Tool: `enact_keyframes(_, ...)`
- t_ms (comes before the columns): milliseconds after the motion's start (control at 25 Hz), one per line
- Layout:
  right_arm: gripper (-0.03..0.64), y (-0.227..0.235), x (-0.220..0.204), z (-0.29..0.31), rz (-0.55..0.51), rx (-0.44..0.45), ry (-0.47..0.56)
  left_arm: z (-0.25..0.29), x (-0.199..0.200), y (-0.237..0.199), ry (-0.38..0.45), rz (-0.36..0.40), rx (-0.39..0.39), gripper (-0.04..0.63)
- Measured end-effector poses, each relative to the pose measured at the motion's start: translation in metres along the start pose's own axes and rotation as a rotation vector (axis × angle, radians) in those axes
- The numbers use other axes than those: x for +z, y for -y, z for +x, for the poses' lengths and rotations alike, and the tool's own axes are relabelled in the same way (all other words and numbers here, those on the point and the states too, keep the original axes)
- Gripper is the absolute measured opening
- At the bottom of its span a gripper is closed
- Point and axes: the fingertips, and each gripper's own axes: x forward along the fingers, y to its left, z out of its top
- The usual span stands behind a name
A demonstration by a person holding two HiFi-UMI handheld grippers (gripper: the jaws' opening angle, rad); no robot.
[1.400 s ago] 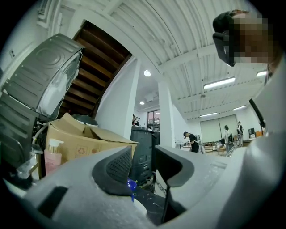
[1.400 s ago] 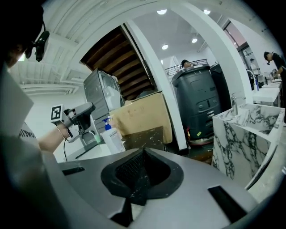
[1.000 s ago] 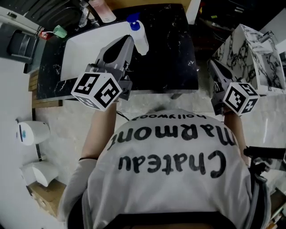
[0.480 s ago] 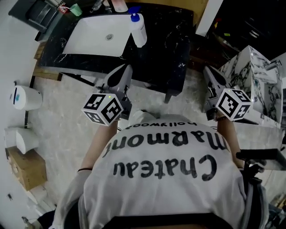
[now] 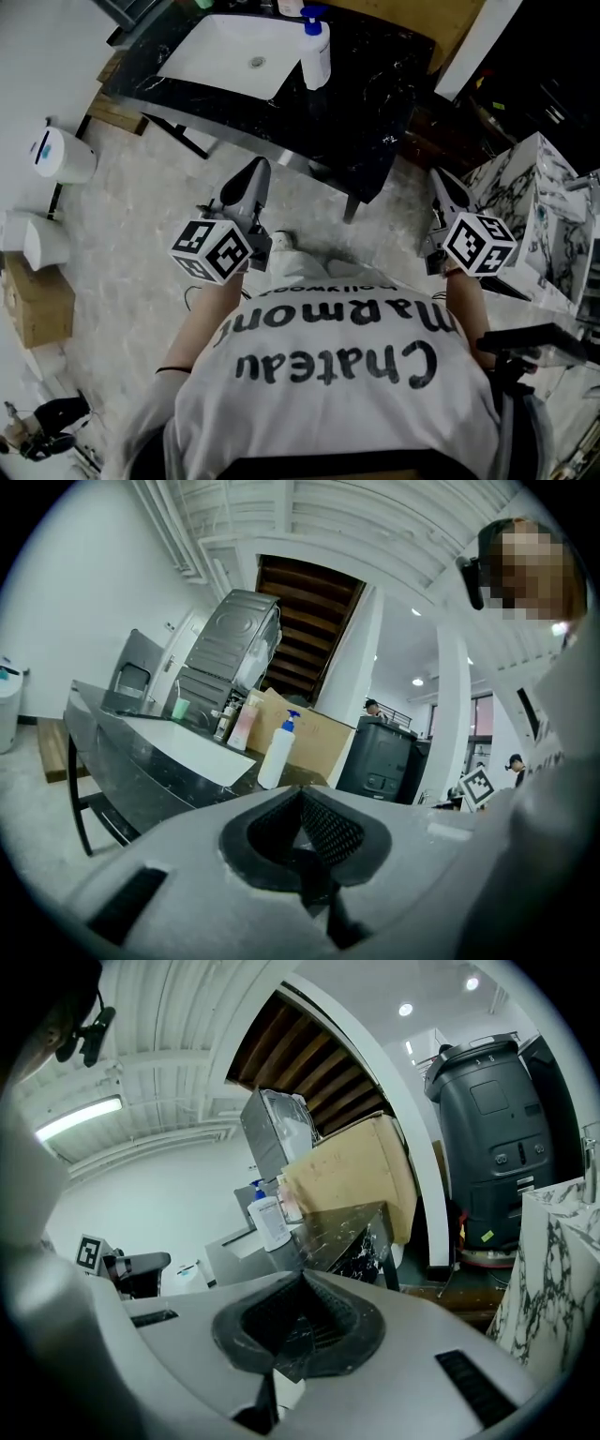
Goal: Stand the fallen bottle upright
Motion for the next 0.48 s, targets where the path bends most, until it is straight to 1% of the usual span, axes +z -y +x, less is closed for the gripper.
enact_keyframes(240,0.012,-0.0028,-0.0038,-0.0022,0.0,0.012,-0.008,-0.0103,-0.0048,0.007,-0.011,-0.005,0.001,0.017)
enact_keyframes(480,0.012,-0.0062,0.0019,0.0017,-0.011,0.013,-0.008,-0.0106,0.0042,0.0087,0.004,-0.002,-0.007,0.017)
